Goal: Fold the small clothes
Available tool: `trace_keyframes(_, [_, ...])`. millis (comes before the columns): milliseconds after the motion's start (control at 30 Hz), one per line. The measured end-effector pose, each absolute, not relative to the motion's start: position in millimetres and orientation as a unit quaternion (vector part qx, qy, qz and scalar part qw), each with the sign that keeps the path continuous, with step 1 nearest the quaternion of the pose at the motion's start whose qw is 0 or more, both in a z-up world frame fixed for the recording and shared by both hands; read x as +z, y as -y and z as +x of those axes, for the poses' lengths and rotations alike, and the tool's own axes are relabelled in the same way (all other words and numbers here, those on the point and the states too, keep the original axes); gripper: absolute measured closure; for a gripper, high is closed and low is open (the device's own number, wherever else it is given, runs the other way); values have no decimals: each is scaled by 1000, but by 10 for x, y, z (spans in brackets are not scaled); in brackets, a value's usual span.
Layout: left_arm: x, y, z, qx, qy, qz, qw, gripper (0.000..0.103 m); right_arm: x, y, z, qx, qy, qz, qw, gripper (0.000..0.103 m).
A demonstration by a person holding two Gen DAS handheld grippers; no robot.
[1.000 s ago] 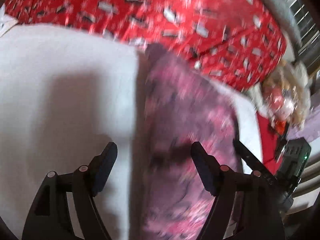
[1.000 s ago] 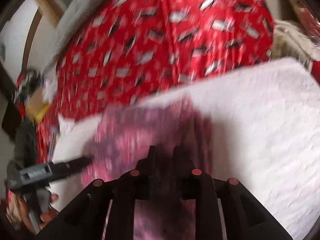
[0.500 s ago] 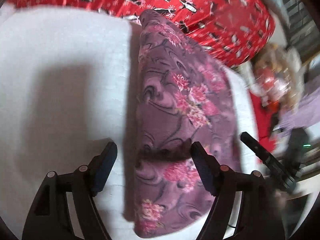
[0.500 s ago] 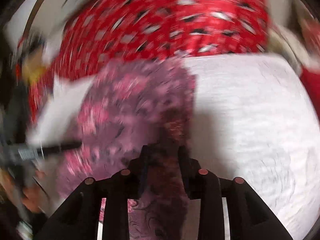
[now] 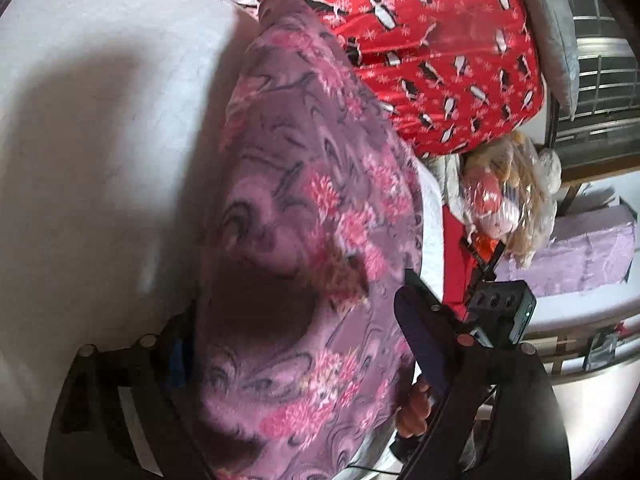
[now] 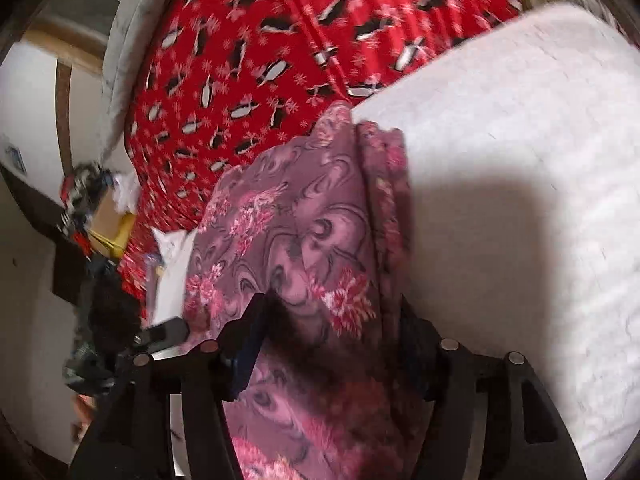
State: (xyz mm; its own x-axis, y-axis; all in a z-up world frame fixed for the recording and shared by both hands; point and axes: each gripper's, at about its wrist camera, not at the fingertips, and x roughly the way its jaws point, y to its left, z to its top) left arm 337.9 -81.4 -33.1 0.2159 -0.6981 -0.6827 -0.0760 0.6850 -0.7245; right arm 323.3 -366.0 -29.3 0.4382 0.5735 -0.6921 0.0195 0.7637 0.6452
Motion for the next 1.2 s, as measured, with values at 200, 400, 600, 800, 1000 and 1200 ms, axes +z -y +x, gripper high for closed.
trace_keyframes(200, [-231, 856, 3316, -196, -577, -277, 743, 71, -80, 3577, 3147, 154, -484, 253, 824, 76])
trace_keyframes(400, [152, 742, 3072, -183, -547, -244, 780, 72, 294, 3333, 2973, 145, -465, 208, 848, 77])
trace_keyframes(600, [530, 400, 2748, -172, -525, -220, 804, 72, 598, 3041, 2617, 173, -452, 213, 848, 77])
trace_keyframes(800, [405, -152, 2277, -149, -536, -229, 799, 72, 571, 2623, 2222, 202, -470, 226, 829, 77])
trace_keyframes(1000, [-266, -476, 2033, -107, -592, -252, 758, 54, -5, 2341, 1965, 181, -531, 227, 796, 74])
trace_keyframes(1200, [4, -578, 1965, -111, -557, -239, 788, 54, 89, 2615, 1929, 129, -515, 247, 810, 63])
